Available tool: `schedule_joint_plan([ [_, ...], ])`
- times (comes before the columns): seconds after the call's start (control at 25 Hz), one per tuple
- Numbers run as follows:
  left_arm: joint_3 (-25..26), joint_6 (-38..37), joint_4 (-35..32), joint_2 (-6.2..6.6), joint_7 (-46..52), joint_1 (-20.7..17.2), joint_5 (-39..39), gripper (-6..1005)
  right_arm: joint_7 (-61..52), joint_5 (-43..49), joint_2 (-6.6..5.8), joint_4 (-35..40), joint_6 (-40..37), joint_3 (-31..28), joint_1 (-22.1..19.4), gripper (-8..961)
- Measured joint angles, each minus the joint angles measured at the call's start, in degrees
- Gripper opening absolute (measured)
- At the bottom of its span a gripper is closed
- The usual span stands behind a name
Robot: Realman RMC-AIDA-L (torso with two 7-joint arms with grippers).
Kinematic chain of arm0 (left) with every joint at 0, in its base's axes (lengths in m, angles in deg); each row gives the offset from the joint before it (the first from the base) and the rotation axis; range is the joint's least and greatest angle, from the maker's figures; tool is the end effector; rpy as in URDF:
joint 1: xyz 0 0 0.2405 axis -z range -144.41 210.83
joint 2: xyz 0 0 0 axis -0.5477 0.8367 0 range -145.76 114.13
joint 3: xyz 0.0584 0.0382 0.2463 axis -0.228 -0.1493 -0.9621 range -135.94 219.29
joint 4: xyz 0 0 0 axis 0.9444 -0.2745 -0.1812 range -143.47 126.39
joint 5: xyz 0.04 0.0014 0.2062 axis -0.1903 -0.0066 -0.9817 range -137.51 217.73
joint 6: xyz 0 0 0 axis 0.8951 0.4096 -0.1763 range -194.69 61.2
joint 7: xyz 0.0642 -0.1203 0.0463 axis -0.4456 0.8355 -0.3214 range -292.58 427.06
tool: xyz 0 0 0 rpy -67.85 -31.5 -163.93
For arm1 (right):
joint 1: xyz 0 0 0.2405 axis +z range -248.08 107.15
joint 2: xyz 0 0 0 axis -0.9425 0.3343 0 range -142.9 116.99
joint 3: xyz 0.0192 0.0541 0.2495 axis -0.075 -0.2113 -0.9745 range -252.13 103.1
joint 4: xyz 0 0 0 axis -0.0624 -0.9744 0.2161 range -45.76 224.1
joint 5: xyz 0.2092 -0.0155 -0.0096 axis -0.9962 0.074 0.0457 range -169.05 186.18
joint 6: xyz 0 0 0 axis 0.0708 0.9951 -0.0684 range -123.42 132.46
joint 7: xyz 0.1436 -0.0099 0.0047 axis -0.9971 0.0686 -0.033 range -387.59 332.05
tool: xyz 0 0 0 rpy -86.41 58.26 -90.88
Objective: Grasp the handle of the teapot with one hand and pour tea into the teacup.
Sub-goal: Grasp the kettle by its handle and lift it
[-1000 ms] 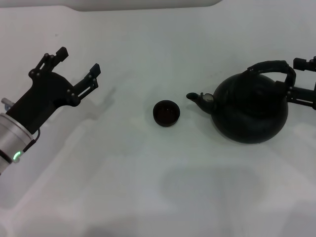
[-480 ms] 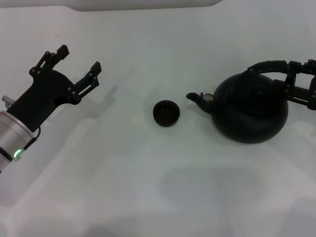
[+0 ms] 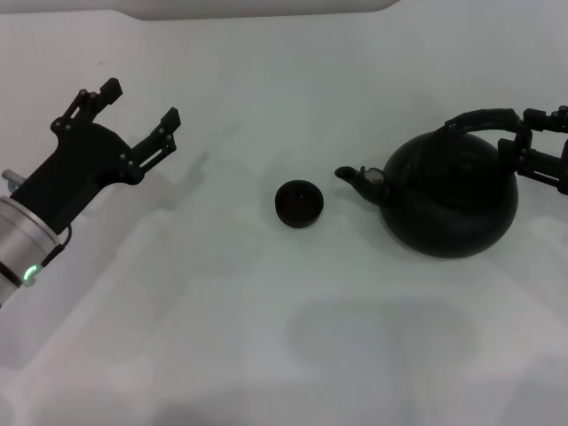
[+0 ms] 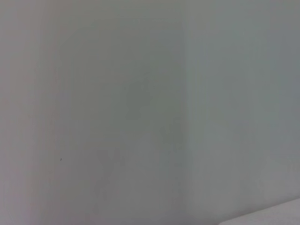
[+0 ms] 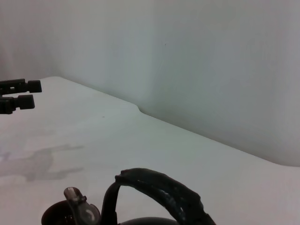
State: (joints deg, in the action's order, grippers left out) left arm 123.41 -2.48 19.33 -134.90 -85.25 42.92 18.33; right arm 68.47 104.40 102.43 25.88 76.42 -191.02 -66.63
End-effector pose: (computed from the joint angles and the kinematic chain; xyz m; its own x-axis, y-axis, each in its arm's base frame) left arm -0.3028 0.2796 -0.0448 0.7149 0.0139 0.6991 0.5877 -0.5536 -0.5900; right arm 0.3180 0.2807 0.0554 0.8450 -0.3182 -0.4299 -0.5116 -0.7152 -0.4762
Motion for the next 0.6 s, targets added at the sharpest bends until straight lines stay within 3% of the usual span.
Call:
schedule_joint_plan([
  [0.6, 0.0, 0.0, 0.1, 0.09, 0.0, 0.4, 0.2, 876, 0.2, 0.6, -0.07, 0.1, -1.2, -0.1, -0.7, 555],
])
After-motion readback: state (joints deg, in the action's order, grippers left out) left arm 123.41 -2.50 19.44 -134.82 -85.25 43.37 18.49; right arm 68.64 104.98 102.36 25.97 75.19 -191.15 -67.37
